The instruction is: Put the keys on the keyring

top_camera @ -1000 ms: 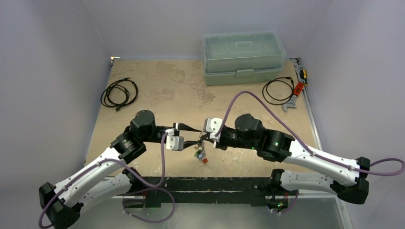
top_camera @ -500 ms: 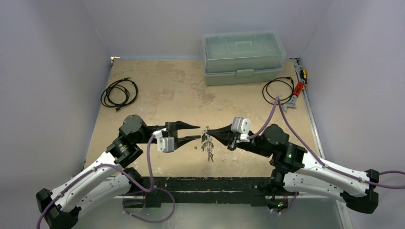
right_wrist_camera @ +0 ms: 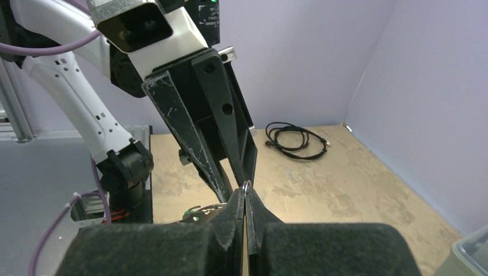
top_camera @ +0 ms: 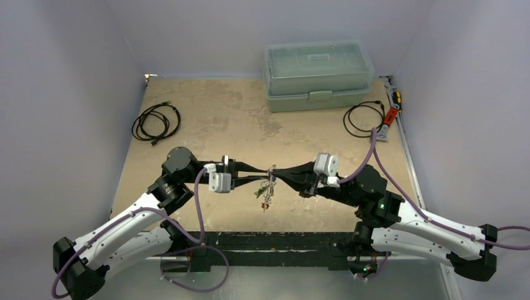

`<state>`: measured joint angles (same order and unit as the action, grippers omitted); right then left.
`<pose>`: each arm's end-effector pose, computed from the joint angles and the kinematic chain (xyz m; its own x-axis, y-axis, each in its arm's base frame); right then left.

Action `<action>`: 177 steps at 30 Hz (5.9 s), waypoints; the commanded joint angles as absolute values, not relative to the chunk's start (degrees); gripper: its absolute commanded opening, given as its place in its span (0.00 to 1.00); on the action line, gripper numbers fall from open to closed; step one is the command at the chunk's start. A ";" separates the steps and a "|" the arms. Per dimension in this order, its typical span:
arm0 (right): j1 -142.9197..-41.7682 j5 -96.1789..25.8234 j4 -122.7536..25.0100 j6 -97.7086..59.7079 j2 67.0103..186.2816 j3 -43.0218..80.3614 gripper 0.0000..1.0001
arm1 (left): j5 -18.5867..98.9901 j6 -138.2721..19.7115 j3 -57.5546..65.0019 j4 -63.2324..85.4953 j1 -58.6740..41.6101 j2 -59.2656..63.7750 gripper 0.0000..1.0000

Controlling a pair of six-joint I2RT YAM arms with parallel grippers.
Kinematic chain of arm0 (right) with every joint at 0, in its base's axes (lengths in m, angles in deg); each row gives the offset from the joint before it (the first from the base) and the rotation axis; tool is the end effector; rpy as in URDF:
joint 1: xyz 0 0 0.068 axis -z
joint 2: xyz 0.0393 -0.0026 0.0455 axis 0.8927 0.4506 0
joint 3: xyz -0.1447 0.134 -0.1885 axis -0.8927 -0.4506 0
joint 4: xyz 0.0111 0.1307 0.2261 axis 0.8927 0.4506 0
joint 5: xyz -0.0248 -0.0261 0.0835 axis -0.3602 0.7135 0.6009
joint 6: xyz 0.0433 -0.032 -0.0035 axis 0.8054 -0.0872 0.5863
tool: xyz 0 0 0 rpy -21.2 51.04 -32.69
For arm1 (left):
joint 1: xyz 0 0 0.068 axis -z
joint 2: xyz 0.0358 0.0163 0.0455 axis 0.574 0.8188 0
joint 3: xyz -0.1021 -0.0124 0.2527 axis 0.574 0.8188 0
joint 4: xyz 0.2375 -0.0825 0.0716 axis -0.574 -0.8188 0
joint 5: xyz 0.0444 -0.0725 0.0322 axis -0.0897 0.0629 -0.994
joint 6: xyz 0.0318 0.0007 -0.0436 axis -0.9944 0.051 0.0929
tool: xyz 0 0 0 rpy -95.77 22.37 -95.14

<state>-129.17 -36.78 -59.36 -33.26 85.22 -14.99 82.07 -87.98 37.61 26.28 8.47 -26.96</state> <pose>0.0642 0.1532 0.3749 0.2085 0.1512 -0.9663 -0.9309 0.3337 -0.1487 0.1144 -0.1462 0.3455 0.4040 -0.1233 -0.9064 0.9121 -0.0209 0.4094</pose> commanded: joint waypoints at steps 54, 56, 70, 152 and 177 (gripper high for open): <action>-129.40 -31.70 -66.88 -31.27 84.97 -13.99 0.00 | 79.44 -66.30 44.38 49.53 8.47 -28.42 0.00; -129.40 -31.45 -66.91 -31.18 85.04 -13.90 0.00 | 78.98 -67.23 43.95 48.12 8.41 -28.33 0.00; -129.40 -31.98 -66.26 -29.72 84.54 -12.53 0.00 | 80.24 -66.77 44.75 51.98 8.39 -25.78 0.03; -105.93 3.98 -96.70 -1.41 98.44 -14.14 0.00 | 71.58 -54.62 35.87 37.50 8.31 -31.17 0.37; -106.55 3.37 -95.38 -3.32 97.60 -13.79 0.00 | 72.48 -57.15 34.87 34.09 8.23 -29.77 0.24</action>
